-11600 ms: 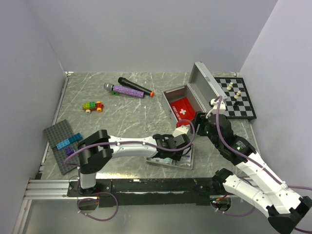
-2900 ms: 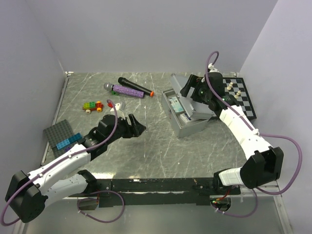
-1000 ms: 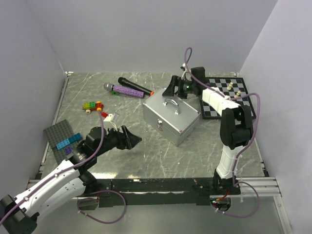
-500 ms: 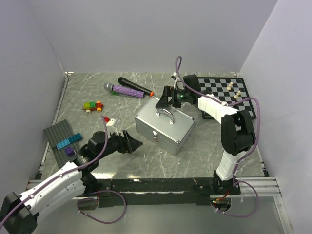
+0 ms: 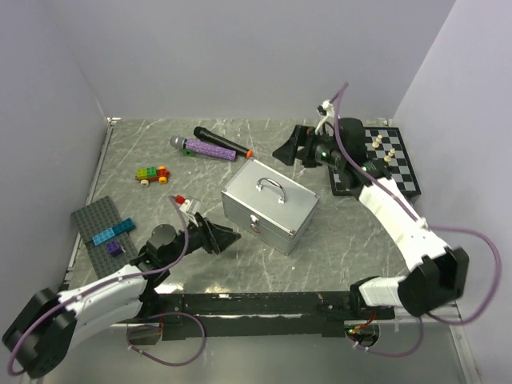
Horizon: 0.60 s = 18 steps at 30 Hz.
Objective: Organize the medicine kit
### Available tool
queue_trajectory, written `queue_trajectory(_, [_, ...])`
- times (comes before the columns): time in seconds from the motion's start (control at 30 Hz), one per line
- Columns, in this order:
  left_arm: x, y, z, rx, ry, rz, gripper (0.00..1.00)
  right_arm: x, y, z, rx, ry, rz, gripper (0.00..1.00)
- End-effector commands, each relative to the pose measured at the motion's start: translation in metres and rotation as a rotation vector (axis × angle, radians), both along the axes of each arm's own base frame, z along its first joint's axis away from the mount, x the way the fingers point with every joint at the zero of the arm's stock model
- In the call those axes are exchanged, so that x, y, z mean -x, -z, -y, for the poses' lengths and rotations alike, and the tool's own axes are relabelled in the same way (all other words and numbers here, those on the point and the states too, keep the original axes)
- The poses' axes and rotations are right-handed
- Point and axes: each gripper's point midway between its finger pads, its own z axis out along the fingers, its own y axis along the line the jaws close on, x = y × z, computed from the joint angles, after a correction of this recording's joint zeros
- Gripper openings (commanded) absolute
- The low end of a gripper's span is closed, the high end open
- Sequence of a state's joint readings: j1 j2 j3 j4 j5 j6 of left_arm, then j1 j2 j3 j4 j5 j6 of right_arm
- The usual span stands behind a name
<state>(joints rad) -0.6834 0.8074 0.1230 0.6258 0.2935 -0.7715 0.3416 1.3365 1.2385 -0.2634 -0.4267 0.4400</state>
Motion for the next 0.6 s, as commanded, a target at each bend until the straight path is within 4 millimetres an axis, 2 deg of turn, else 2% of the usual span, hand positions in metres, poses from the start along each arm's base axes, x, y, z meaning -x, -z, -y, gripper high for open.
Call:
queue_trajectory(0.0, [-0.001, -0.039, 0.018, 0.105, 0.075, 0.130, 0.61, 0.032, 0.007, -0.005, -0.006, -0.027, 0.008, 0.98])
queue_trajectory(0.23, [-0.016, -0.025, 0.031, 0.074, 0.062, 0.086, 0.64, 0.074, 0.025, -0.013, -0.001, -0.088, 0.012, 0.98])
queue_trajectory(0.33, [-0.019, -0.022, 0.035, 0.070, 0.071, 0.104, 0.77, 0.087, 0.033, -0.018, -0.008, -0.123, 0.004, 0.98])
queue_trajectory(0.5, [-0.018, -0.018, 0.049, 0.061, 0.152, 0.134, 0.92, 0.100, 0.047, -0.018, -0.005, -0.143, -0.007, 0.98])
queue_trajectory(0.57, [-0.015, -0.022, 0.050, 0.096, 0.165, 0.162, 0.94, 0.103, 0.049, -0.017, -0.002, -0.146, -0.008, 0.97])
